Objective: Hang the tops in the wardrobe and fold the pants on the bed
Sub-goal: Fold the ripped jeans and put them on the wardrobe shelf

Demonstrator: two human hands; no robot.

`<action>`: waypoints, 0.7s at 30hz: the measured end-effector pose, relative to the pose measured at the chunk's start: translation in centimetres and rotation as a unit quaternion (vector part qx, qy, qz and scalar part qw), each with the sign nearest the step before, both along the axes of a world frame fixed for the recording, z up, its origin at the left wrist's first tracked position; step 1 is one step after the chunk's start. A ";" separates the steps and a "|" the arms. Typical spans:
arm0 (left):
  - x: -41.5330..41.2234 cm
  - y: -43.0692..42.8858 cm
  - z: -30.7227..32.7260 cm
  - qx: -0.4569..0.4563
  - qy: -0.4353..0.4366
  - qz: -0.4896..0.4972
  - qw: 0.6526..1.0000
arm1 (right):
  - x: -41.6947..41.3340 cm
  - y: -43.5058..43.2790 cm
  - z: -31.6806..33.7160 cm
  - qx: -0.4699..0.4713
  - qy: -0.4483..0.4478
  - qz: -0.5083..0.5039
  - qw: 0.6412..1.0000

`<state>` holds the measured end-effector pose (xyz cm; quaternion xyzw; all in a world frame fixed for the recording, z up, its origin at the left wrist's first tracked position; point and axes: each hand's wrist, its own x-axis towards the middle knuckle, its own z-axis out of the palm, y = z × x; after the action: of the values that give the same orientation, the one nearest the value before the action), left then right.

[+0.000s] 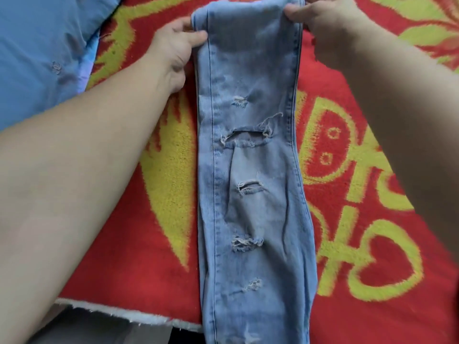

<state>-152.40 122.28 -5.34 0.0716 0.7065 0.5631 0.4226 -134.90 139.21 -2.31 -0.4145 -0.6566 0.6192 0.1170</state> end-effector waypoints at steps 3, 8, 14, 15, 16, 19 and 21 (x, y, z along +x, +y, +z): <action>2.1 -2.5 3.2 0.020 0.058 -0.014 0.998 | 3.2 -2.1 4.1 0.007 0.055 0.032 0.998; 8.5 -10.3 4.1 -0.067 0.061 -0.036 0.995 | 11.1 -8.7 4.9 0.005 -0.087 0.088 0.992; 15.2 -19.3 -0.9 -0.213 -0.027 0.010 0.977 | 20.7 -15.7 -0.3 -0.069 -0.251 0.054 0.964; 15.8 -19.7 -1.4 -0.229 -0.039 0.028 0.972 | 21.2 -16.0 -1.1 -0.083 -0.258 0.013 0.962; 16.1 -19.8 -1.7 -0.237 -0.047 0.036 0.970 | 21.5 -16.2 -1.7 -0.091 -0.260 -0.018 0.961; 16.2 -19.0 -2.7 -0.229 -0.030 0.040 0.972 | 21.4 -16.3 -3.1 -0.102 -0.246 -0.076 0.961; 16.3 -17.8 -2.9 -0.209 -0.018 0.046 0.977 | 20.2 -16.0 -3.7 -0.097 -0.220 -0.086 0.967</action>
<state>-136.13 104.49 -8.24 -0.0608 0.8031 0.4231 0.4150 -114.71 123.24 -5.97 -0.6049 -0.5648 0.5610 -0.0178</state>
